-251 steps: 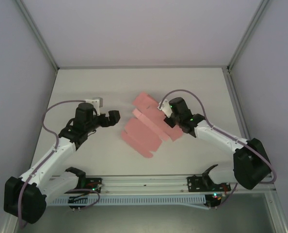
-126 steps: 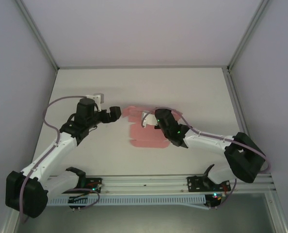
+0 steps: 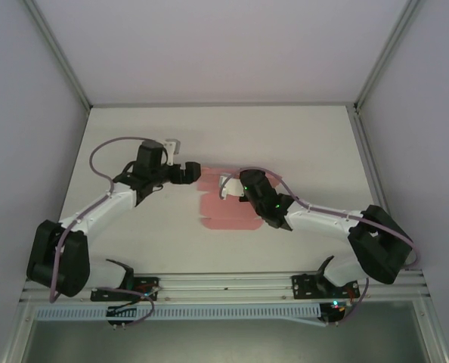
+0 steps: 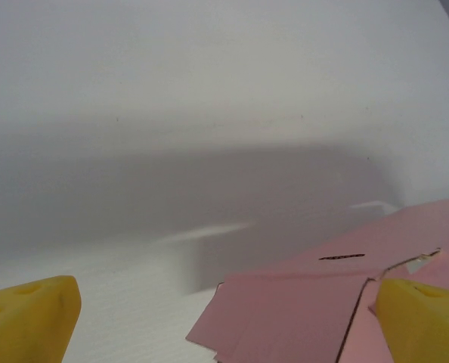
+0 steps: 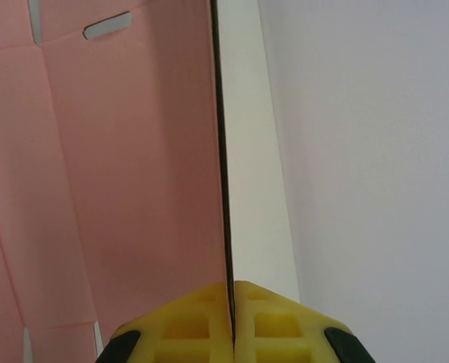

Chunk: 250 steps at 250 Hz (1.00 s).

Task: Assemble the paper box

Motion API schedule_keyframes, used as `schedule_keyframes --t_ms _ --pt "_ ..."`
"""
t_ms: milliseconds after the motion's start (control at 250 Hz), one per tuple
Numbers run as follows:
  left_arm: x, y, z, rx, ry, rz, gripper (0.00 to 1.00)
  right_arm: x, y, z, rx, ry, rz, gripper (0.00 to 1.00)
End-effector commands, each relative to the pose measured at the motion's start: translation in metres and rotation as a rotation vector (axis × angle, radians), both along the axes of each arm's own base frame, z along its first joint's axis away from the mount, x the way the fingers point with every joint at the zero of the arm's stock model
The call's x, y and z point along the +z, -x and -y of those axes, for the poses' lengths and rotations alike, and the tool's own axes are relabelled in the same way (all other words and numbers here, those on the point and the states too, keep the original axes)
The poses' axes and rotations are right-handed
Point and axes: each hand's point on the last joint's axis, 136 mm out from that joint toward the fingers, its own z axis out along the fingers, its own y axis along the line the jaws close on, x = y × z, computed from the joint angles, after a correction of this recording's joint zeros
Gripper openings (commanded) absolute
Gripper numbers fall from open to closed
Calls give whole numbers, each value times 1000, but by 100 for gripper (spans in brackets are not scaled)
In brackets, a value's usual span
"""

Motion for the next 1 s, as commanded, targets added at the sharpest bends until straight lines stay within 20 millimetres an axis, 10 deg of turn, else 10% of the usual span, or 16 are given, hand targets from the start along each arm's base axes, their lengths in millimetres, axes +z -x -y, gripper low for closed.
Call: schedule_keyframes --t_ms 0,571,994 --pt "5 -4 19 -87 -25 59 100 11 0 -10 8 -62 -16 0" --pt "1 2 66 -78 69 88 100 6 6 -21 9 -147 -132 0" --pt "1 39 -13 -49 178 86 100 28 9 6 -12 -311 -187 0"
